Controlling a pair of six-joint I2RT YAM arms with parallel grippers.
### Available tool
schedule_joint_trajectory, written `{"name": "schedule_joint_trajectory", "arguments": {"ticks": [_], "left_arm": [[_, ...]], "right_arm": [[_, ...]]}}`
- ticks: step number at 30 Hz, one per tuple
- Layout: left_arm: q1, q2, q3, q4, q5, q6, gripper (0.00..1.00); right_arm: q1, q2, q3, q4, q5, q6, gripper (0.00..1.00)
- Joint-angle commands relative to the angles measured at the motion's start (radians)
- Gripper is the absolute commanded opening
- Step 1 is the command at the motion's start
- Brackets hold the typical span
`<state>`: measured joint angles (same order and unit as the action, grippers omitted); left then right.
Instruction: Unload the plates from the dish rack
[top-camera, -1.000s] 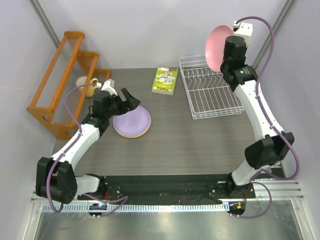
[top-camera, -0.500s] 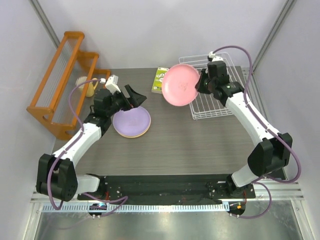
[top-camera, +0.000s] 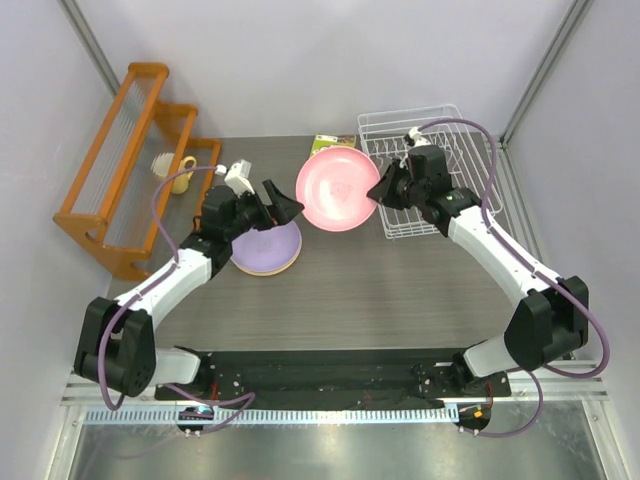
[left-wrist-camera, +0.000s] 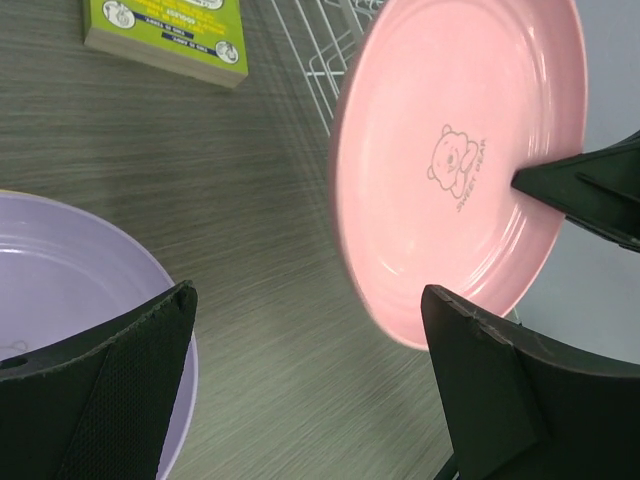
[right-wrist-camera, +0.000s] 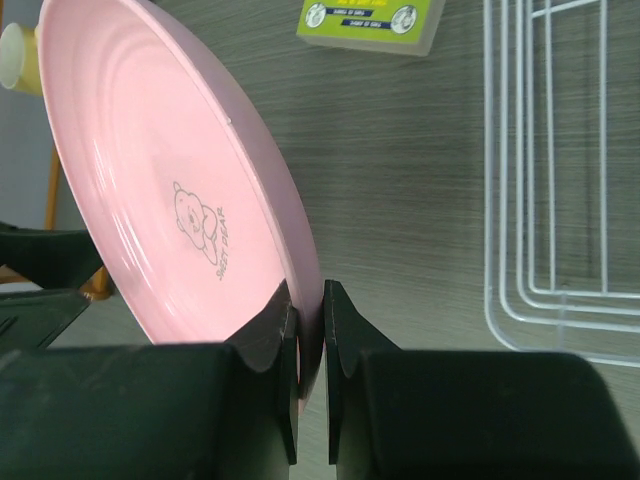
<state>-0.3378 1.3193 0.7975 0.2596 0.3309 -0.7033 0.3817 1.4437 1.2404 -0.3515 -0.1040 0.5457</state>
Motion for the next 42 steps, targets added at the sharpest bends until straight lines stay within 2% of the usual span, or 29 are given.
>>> {"name": "schedule_joint_trajectory", "arguments": {"ticks": [1, 5, 7, 8, 11, 13, 14, 15, 17, 19, 22, 24, 30, 34, 42], "left_arm": [[-0.017, 0.029, -0.006, 0.079, -0.021, -0.009, 0.93], [-0.026, 0.046, 0.0, 0.101, -0.023, -0.012, 0.91], [-0.029, 0.049, 0.002, 0.105, -0.023, -0.016, 0.84], [-0.029, 0.05, 0.005, 0.102, -0.023, -0.016, 0.66], [-0.03, 0.049, 0.003, 0.086, -0.036, -0.015, 0.35], [-0.03, 0.047, 0.0, 0.084, -0.039, -0.012, 0.25], [-0.03, 0.049, -0.003, 0.079, -0.038, -0.012, 0.15], [-0.03, 0.047, -0.003, 0.078, -0.035, -0.012, 0.08], [-0.032, 0.041, -0.009, 0.064, -0.041, -0.009, 0.0], [-0.033, 0.015, -0.023, 0.059, -0.067, -0.009, 0.0], [-0.033, -0.026, -0.052, 0.031, -0.104, -0.002, 0.0], [-0.033, -0.046, -0.061, 0.01, -0.134, 0.013, 0.0], [-0.033, -0.12, -0.069, -0.089, -0.234, 0.045, 0.0], [-0.033, -0.183, -0.083, -0.153, -0.305, 0.059, 0.0], [-0.033, -0.268, -0.069, -0.318, -0.495, 0.068, 0.0]], "right_arm": [[0.013, -0.051, -0.027, 0.131, -0.077, 0.085, 0.01], [0.014, -0.065, -0.062, 0.166, -0.106, 0.115, 0.01], [0.014, -0.071, -0.07, 0.171, -0.123, 0.128, 0.01], [0.014, -0.074, -0.078, 0.178, -0.126, 0.132, 0.01], [0.013, -0.085, -0.094, 0.195, -0.149, 0.149, 0.01], [0.014, -0.083, -0.098, 0.197, -0.174, 0.16, 0.01], [0.014, -0.085, -0.104, 0.203, -0.184, 0.163, 0.01], [0.014, -0.086, -0.11, 0.207, -0.187, 0.168, 0.01], [0.014, -0.095, -0.127, 0.215, -0.2, 0.174, 0.05], [0.014, -0.101, -0.139, 0.217, -0.207, 0.175, 0.09], [0.014, -0.112, -0.154, 0.218, -0.201, 0.171, 0.34], [0.014, -0.111, -0.154, 0.22, -0.201, 0.168, 0.36], [0.013, -0.091, -0.145, 0.22, -0.201, 0.157, 0.51], [0.014, -0.083, -0.137, 0.214, -0.194, 0.146, 0.55], [0.016, -0.069, -0.114, 0.154, -0.154, 0.1, 0.56]]}}
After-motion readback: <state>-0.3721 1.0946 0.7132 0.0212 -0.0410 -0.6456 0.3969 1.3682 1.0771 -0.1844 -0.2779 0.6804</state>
